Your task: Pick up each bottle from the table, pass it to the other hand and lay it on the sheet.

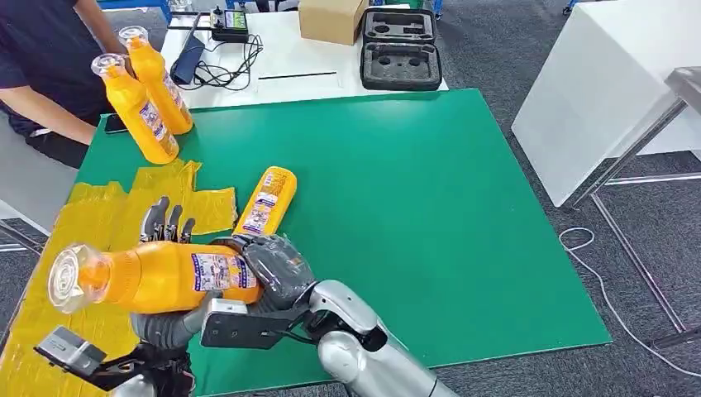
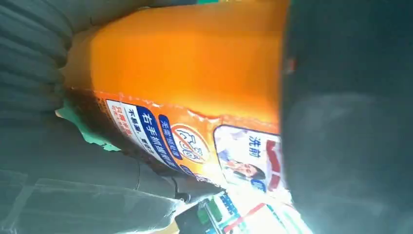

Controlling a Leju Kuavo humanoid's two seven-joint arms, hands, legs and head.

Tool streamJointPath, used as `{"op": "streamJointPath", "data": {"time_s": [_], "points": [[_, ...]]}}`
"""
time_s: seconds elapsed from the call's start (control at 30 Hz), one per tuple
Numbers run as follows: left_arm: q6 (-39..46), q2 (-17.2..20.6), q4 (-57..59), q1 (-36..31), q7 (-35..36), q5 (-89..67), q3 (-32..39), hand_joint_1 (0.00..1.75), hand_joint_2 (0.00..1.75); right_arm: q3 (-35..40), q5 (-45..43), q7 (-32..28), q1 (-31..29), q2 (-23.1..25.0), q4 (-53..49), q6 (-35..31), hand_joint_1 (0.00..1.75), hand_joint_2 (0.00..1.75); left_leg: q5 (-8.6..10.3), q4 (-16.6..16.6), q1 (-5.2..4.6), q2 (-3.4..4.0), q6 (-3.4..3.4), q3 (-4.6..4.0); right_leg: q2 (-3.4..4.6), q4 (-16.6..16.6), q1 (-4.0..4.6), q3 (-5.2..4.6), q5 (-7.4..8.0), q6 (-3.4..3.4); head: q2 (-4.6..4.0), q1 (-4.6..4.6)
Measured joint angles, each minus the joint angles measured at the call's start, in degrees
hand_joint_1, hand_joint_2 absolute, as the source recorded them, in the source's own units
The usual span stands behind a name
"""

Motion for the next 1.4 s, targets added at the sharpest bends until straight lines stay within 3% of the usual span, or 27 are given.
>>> {"op": "streamJointPath", "data": {"time_s": [0.7,1.07,1.1,1.13,1.4], "points": [[-1.03,-0.11,-1.84,0.42,3.37,1.79,-1.46,0.0,1.75,2.38,-0.46,0.74,-3.19,1.22,3.7,-0.11,1.75,1.75,0.0,0.0,0.0,0.01,0.0,0.0,0.0,0.0,0.0,-0.01,0.0,0.0,0.0,0.0],[-0.59,-0.83,-3.76,1.74,5.16,2.69,-0.63,0.0,1.75,6.8,-8.44,0.66,-5.15,2.56,10.29,-2.1,1.75,1.75,0.0,0.0,0.0,0.04,0.0,0.0,0.02,0.0,0.0,-0.08,0.0,0.0,0.02,0.0],[-0.59,-0.92,-3.76,1.9,5.16,2.67,-0.5,0.05,1.75,6.97,-8.52,0.66,-5.21,2.58,10.51,-2.1,1.75,1.75,0.0,0.0,0.0,0.04,-0.01,0.0,0.01,0.0,0.0,-0.07,0.0,0.0,0.0,-0.02],[-0.59,-0.96,-3.76,2.08,5.16,2.65,-0.41,1.75,1.75,7.17,-8.57,0.66,-5.34,2.6,10.71,-2.12,1.75,1.75,0.0,0.0,0.0,0.04,-0.01,0.0,0.01,0.0,0.0,-0.08,-0.01,0.0,0.0,0.0],[-1.44,-1.77,-3.76,2.63,4.63,2.65,0.26,1.75,1.75,7.74,-8.57,0.66,-5.33,2.71,11.69,-2.12,1.75,1.75,0.0,0.0,0.0,0.04,0.0,0.0,0.01,-0.01,0.0,-0.1,0.0,-0.01,0.0,0.0]]}}
